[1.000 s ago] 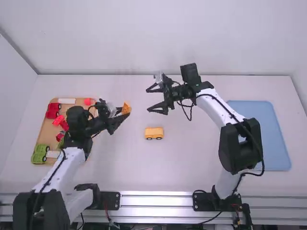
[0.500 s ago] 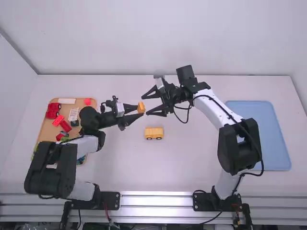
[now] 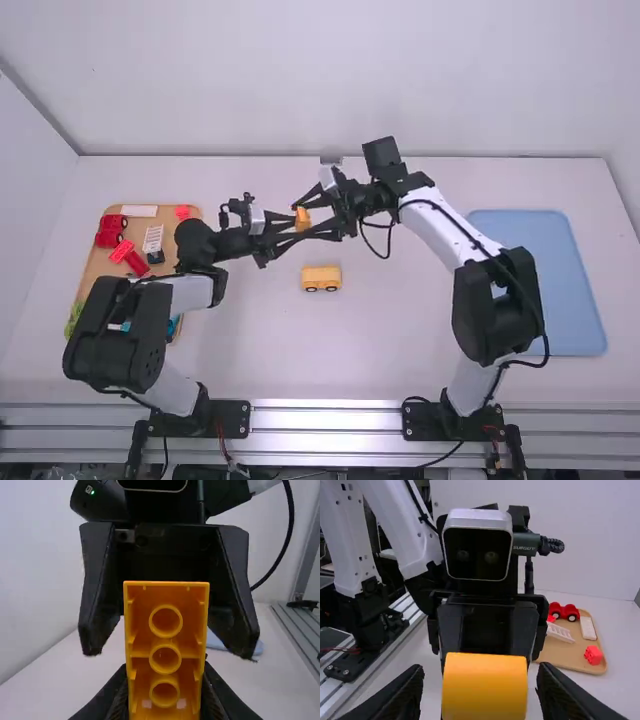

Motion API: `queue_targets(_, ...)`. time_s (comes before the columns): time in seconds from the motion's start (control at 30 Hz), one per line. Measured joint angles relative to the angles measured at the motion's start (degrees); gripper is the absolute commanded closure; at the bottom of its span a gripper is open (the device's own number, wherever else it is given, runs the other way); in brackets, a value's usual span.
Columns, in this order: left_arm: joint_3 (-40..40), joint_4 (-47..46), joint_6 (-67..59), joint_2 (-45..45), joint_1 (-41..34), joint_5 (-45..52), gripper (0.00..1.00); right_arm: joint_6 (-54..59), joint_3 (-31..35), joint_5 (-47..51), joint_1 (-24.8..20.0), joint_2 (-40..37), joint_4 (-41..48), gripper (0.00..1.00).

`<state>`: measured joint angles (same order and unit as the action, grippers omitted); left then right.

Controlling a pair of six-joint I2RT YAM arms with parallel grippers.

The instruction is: Assemble lego blocks to make yellow taxi

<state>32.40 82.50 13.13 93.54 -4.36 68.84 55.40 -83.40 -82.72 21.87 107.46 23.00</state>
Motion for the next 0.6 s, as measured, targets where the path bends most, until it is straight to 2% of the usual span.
queue_targets(0.2, 0.00, 0.07, 0.46, 0.00, 0.02, -0.02, 0.97, 0.09, 0.00, 0.37, -0.66, 0.00, 0.26, 0.51)
queue_targets(0.33, 0.00, 0.04, 0.59, 0.00, 0.02, -0.07, 0.95, 0.11, 0.00, 0.22, -1.40, 0.02, 0.46, 0.60)
queue_targets(0.6, 0.00, 0.50, 0.55, 0.00, 0.02, -0.87, 0.87, 0.17, 0.00, -0.20, -0.96, 0.00, 0.24, 0.68)
